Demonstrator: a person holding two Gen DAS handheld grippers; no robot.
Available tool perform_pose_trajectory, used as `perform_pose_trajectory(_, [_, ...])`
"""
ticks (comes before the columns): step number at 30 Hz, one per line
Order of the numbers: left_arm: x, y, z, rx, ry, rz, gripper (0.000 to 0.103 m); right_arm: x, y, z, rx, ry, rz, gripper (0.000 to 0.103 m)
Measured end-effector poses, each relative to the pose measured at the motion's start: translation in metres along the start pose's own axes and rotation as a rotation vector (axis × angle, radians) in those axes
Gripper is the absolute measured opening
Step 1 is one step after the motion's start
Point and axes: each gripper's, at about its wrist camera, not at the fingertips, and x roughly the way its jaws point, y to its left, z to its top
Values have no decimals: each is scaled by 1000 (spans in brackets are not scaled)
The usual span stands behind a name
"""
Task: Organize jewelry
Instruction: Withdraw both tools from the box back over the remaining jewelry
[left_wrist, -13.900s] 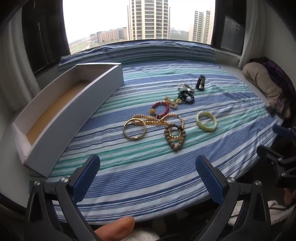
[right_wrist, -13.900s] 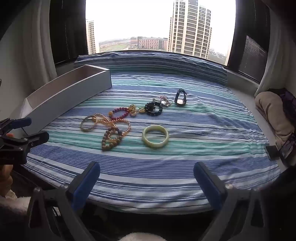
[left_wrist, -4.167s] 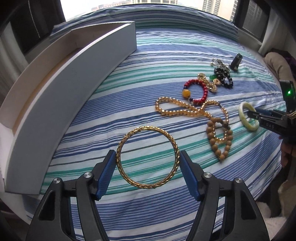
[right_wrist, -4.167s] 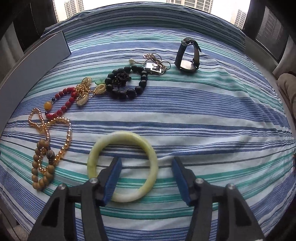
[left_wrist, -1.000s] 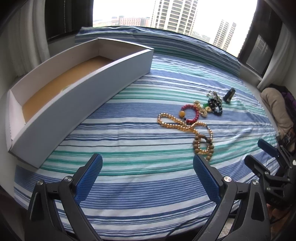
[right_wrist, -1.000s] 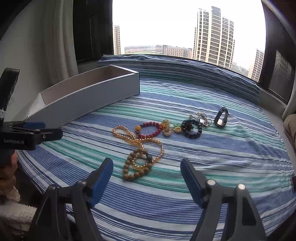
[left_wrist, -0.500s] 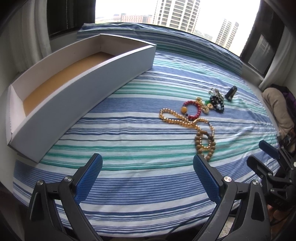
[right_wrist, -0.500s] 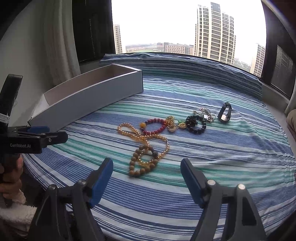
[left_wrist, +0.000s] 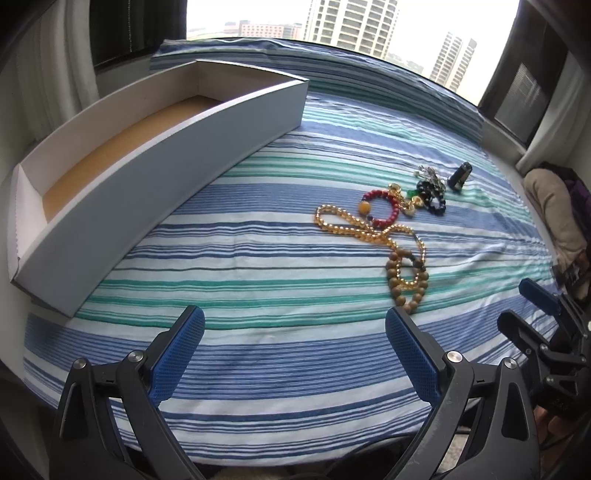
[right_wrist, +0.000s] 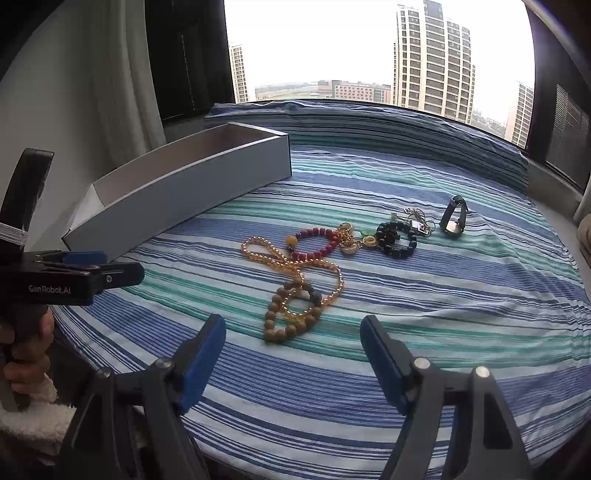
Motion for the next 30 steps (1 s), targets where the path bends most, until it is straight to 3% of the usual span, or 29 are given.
perform_pose_trajectory(3, [1,-2,-3,14,8,-4,99,-5,-15,-6,27,11,-25,77])
perform_pose_trajectory(8, [18,-9,-4,32,69,-37,99,12,-49,-19,104,130,-83,77])
perform_pose_trajectory(13, [38,-42,4,134,110,-99,98,21,-69,-24,195,174,-66,77])
perform_pose_trajectory(18, [60,-83,20,249,109,-111,98,26,-67,-23,192,177,-30,77])
perform_pose_trajectory(23, [74,-95,24,247,132,-124,98,27,-70,-24,204,185,-25,77])
perform_pose_trajectory(30, [65,-75,15,201,150,-101,98,34,-78,-29,227,188,5,77])
